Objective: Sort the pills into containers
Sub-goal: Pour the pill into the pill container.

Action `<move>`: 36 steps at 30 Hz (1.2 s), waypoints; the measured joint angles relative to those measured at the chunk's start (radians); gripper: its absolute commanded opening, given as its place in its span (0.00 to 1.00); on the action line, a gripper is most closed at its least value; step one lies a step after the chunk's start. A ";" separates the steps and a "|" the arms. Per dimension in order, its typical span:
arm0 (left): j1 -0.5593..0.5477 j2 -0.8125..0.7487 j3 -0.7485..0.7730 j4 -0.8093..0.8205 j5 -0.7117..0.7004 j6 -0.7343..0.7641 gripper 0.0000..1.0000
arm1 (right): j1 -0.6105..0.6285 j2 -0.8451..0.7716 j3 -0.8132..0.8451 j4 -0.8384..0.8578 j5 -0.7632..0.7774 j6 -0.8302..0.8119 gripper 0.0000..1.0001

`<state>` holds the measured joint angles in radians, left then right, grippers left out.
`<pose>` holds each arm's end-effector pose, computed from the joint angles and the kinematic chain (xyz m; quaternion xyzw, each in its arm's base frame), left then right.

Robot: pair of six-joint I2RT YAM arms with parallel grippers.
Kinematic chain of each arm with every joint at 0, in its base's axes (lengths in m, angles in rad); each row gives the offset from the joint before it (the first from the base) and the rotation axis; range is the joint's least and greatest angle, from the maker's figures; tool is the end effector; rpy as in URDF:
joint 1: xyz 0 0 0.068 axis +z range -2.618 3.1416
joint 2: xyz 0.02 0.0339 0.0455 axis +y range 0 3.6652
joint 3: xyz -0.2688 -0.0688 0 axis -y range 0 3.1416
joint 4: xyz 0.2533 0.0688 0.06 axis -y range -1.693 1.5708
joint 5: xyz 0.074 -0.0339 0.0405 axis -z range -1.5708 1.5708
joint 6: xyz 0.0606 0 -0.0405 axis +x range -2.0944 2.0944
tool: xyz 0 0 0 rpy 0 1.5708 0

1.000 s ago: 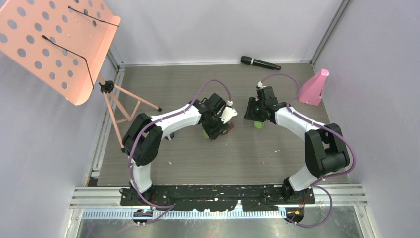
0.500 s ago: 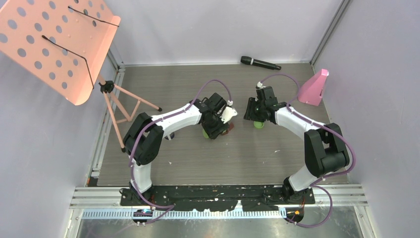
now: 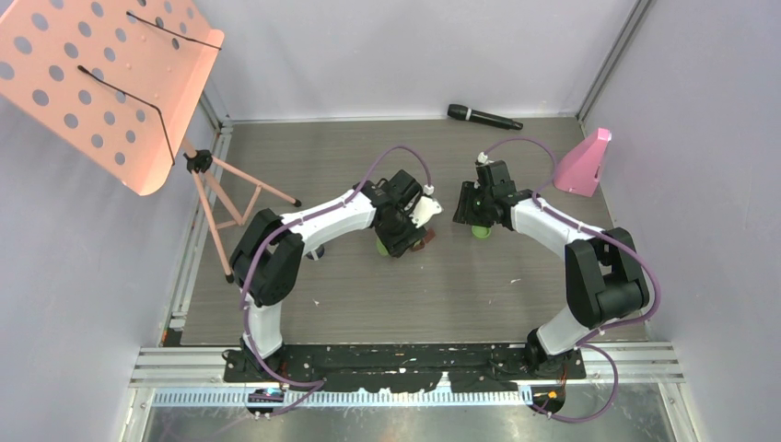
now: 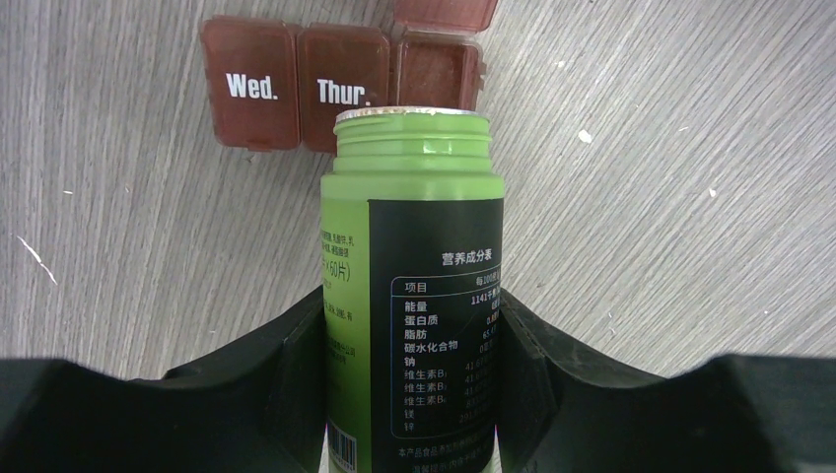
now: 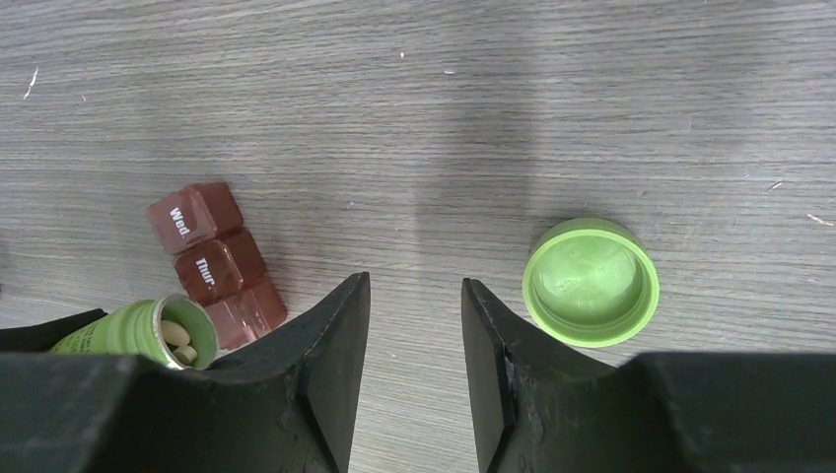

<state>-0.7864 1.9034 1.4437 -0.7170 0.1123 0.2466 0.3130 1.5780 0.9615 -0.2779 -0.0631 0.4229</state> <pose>0.2869 -0.2971 0.1850 0.4931 0.8460 -0.1052 0.1737 0.3294 0.1106 0.1799 0.0413 0.9420 0.1471 0.2987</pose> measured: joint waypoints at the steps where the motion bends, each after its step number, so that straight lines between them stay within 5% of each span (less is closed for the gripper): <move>1: 0.000 0.001 0.000 -0.002 0.000 0.000 0.00 | 0.000 0.000 0.000 0.000 0.000 0.000 0.46; 36: -0.011 0.051 0.080 -0.080 -0.006 -0.015 0.00 | 0.000 0.000 0.000 0.000 0.000 0.002 0.46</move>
<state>-0.7975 1.9545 1.5242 -0.7971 0.1059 0.2314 0.3130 1.5780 0.9615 -0.2779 -0.0631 0.4252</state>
